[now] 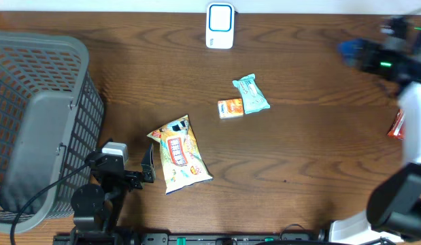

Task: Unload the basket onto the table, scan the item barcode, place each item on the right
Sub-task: 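Reach the right gripper to the green wipes pack and grasp it, then lift the wipes pack with the right gripper toward the scanner, then hold the wipes pack barcode in front of the scanner, then carry the wipes pack to the right edge and release it, then reach the right gripper back to the orange Kleenex box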

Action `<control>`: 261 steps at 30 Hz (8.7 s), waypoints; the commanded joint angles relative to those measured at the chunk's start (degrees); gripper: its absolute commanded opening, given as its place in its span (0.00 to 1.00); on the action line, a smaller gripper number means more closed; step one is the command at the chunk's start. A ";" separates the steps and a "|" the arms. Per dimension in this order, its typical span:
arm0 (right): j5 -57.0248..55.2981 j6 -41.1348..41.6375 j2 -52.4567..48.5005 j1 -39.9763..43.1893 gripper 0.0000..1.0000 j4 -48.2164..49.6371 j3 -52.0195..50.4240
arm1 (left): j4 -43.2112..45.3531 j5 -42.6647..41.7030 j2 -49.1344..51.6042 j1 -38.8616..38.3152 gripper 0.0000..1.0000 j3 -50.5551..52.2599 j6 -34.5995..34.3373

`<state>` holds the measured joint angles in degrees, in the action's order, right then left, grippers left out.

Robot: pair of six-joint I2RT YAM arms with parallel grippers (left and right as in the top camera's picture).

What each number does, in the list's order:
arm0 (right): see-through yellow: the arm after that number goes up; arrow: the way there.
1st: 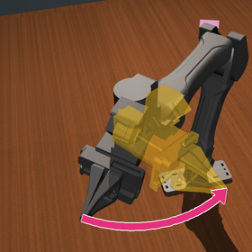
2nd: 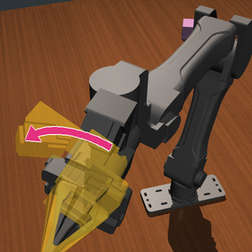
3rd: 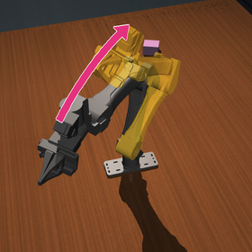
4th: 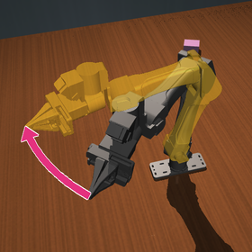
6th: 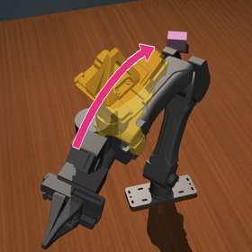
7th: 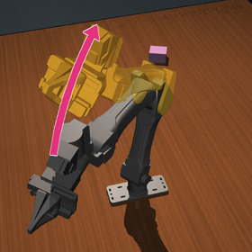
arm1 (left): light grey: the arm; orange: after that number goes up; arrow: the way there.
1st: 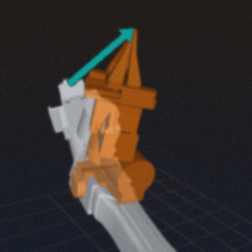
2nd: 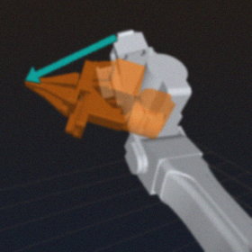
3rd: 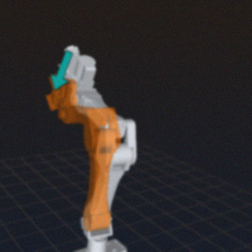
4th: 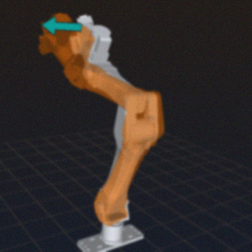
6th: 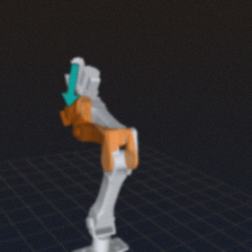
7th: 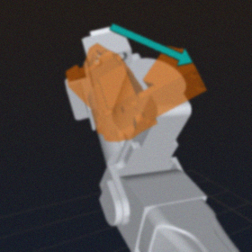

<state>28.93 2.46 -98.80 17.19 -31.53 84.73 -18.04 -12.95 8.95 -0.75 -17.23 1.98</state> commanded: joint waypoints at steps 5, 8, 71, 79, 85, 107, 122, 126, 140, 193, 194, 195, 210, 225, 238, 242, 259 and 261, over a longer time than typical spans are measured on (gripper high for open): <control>-8.63 2.86 -4.07 -25.46 0.99 -2.47 -0.33 | 0.02 0.37 -0.09 0.15 0.99 0.15 0.79; -16.39 -0.24 -6.45 -32.57 0.88 -1.51 -0.33 | 0.02 0.37 -0.09 0.15 0.99 0.15 0.79; 51.56 -27.67 -23.08 -28.22 0.01 -66.03 19.45 | 0.02 0.37 -0.09 0.15 0.99 0.15 0.79; 51.87 -21.99 -22.95 -28.52 0.01 -65.99 19.41 | 0.02 0.37 -0.09 0.15 0.99 0.15 0.79; 51.54 -21.97 -22.95 -28.55 0.01 -65.99 19.41 | 0.02 0.37 -0.09 0.15 0.99 0.15 0.79; 41.00 -19.67 -19.58 -35.78 0.01 -66.01 16.68 | 0.02 0.37 -0.09 0.15 0.99 0.15 0.79; 34.34 -42.12 1.11 -37.66 0.01 -64.04 3.32 | 0.02 0.37 -0.09 0.15 0.99 0.15 0.79; 33.88 -51.15 1.66 -38.05 0.01 -56.98 3.32 | 0.02 0.37 -0.09 0.15 0.99 0.15 0.79; -4.07 -41.20 -1.86 -41.40 0.01 0.57 0.17 | 0.02 0.37 -0.09 0.15 0.99 0.15 0.79; -43.47 -10.10 -25.73 -25.66 0.02 -37.55 49.75 | 0.02 0.37 -0.09 0.15 0.99 0.15 0.79; -43.41 -6.73 -26.01 -24.33 0.01 -40.37 49.44 | 0.02 0.37 -0.09 0.15 0.99 0.15 0.79; -43.67 -1.46 -26.51 -22.10 0.01 -44.33 48.17 | 0.02 0.37 -0.09 0.15 0.99 0.15 0.79; -54.25 14.58 -27.45 0.15 0.01 -28.13 16.79 | 0.02 0.37 -0.09 0.15 0.99 0.13 0.79; -50.21 2.58 -27.15 17.20 0.69 -17.25 12.33 | 0.02 0.37 -0.09 0.15 0.99 0.15 0.79; -4.63 9.35 -19.26 11.28 0.99 -34.82 37.53 | 0.02 0.37 -0.09 0.15 0.99 0.15 0.79; -0.44 15.15 -17.16 3.69 0.99 -36.79 37.53 | 0.02 0.37 -0.09 0.15 0.99 0.15 0.79; -14.60 7.17 -21.33 -37.83 0.90 -33.53 22.05 | 0.02 0.37 -0.09 0.15 0.99 0.15 0.79; -21.18 3.93 -21.33 -41.16 0.88 -30.75 18.86 | 0.02 0.37 -0.09 0.15 0.99 0.15 0.79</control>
<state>20.84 13.87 -119.63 -19.03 -64.75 107.96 -18.04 -12.93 8.95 -0.75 -17.21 1.98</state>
